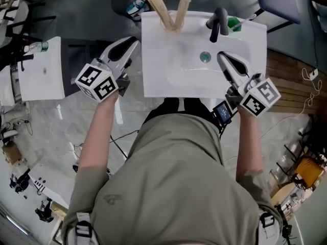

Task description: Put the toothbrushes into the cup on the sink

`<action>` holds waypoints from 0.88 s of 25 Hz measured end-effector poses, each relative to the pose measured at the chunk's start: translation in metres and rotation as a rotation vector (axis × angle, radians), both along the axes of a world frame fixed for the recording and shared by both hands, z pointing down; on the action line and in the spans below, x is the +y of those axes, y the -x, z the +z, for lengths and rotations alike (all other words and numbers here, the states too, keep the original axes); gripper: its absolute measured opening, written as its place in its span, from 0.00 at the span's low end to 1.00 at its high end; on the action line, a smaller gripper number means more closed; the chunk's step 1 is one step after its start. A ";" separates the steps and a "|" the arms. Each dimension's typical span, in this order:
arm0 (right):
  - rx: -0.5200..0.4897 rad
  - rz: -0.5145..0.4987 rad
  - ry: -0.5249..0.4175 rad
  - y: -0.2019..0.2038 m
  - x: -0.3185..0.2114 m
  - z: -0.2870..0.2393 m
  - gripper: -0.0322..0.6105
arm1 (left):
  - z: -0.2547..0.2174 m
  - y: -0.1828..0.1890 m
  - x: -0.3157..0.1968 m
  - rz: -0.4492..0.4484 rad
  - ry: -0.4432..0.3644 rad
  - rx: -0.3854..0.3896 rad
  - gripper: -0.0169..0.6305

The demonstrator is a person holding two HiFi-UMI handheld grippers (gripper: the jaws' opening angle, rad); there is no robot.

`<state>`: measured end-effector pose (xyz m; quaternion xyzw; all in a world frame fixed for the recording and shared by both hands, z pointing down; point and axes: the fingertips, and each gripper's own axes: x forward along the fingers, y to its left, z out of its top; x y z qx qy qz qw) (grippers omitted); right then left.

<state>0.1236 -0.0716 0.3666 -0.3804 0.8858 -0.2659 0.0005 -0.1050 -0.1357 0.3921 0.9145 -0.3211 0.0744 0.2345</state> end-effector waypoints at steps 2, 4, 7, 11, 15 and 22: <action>-0.006 -0.019 0.005 0.015 0.002 -0.001 0.07 | -0.006 0.007 0.007 -0.016 0.006 0.042 0.08; -0.009 -0.041 0.005 0.030 0.004 -0.003 0.07 | -0.010 0.014 0.014 -0.028 0.010 0.082 0.07; -0.016 -0.064 0.003 0.050 0.006 -0.009 0.07 | -0.014 0.020 0.028 -0.036 0.022 0.125 0.04; -0.018 -0.088 0.006 0.072 0.012 -0.010 0.07 | -0.003 0.018 0.055 -0.006 0.078 0.172 0.03; -0.021 -0.102 0.019 0.091 0.020 -0.008 0.07 | 0.006 0.013 0.078 0.041 0.111 0.187 0.03; -0.028 -0.112 0.032 0.111 0.029 -0.008 0.07 | 0.007 0.006 0.098 0.112 0.128 0.201 0.03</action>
